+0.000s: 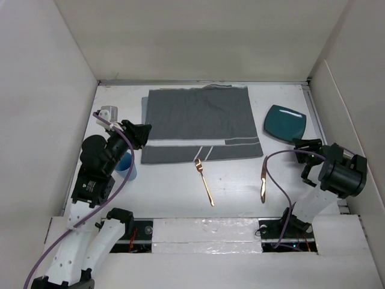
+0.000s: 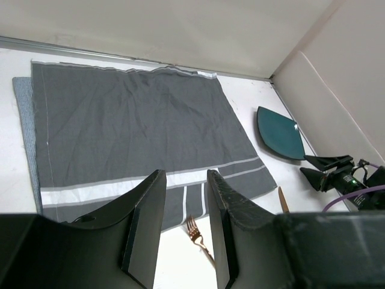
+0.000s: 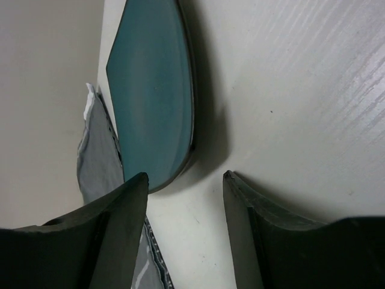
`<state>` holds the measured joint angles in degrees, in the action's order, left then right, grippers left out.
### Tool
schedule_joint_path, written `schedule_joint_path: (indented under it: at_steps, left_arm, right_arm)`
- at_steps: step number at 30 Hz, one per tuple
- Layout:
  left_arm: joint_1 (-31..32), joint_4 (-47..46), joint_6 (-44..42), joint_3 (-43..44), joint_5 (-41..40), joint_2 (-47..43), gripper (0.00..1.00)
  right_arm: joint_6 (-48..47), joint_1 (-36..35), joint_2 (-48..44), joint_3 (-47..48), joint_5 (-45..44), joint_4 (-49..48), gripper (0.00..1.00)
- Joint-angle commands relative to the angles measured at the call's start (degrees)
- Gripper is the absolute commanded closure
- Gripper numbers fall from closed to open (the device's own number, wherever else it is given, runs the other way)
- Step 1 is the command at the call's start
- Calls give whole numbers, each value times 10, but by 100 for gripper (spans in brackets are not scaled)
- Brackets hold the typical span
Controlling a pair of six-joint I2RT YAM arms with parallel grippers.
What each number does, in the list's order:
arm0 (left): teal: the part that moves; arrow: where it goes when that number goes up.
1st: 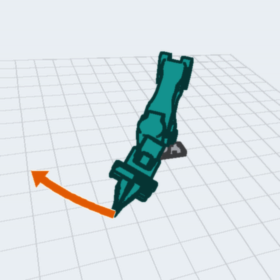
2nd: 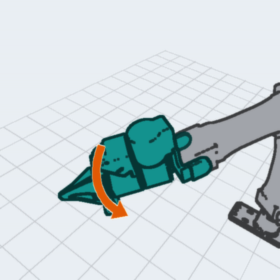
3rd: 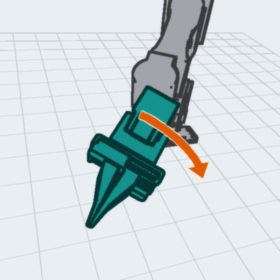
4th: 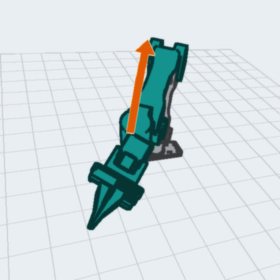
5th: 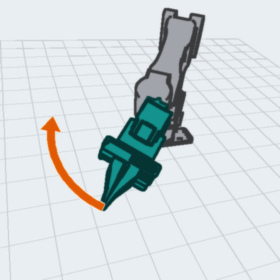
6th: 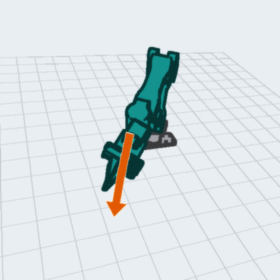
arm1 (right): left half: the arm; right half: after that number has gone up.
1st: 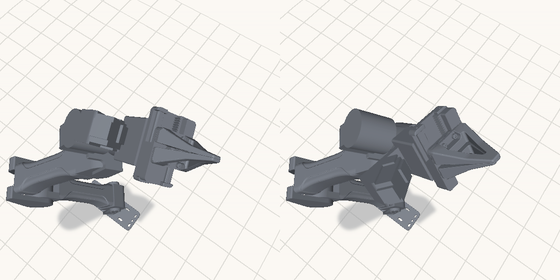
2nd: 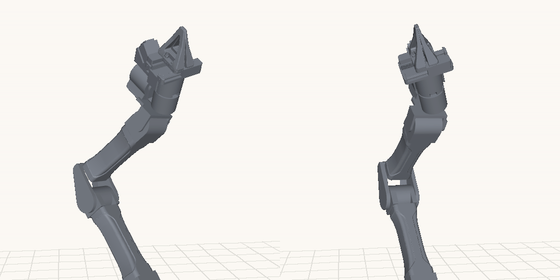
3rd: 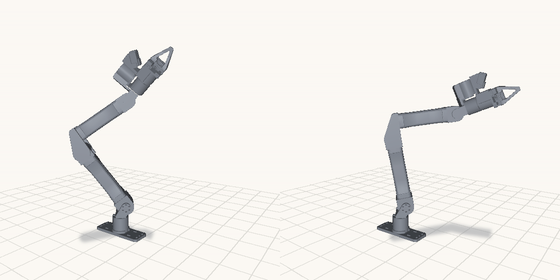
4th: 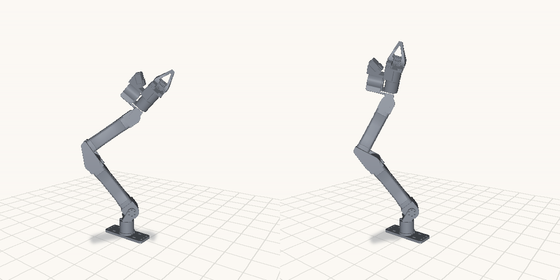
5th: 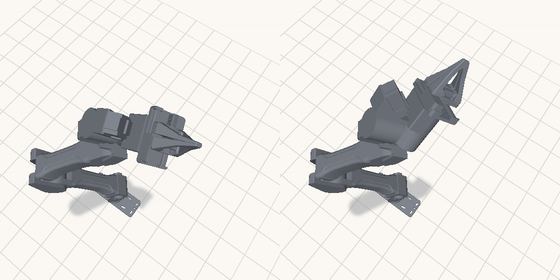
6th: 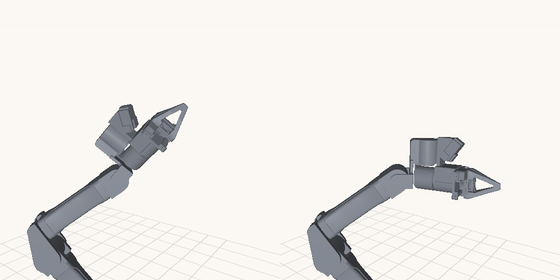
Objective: Set the dinner table for one person
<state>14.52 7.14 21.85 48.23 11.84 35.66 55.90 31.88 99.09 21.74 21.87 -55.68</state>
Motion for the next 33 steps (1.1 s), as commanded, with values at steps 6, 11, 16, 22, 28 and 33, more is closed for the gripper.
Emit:
schedule_joint_path:
  at_steps: [6, 11, 16, 22, 28, 33]
  left_arm:
    - [2, -17, -11, 7, 2, 5, 69]
    - [2, -14, -14, 8, -1, 6, 69]
    - [2, -10, -17, 13, -7, 9, 70]
    - [2, -8, -18, 15, -2, 12, 70]
    - [2, -5, -22, 18, -15, 5, 70]
    - [2, 2, -29, 26, -32, -2, 70]
  right_arm:
    - [46, -15, 8, 50, -51, 3, 51]
    - [59, -15, 31, 80, -46, 13, 53]
    - [53, -15, 28, 93, -53, 38, 54]
    - [32, -25, 14, 136, -66, 138, 58]
    - [33, -44, 8, 187, -103, 259, 71]
    - [34, -44, 24, 249, -109, 335, 92]
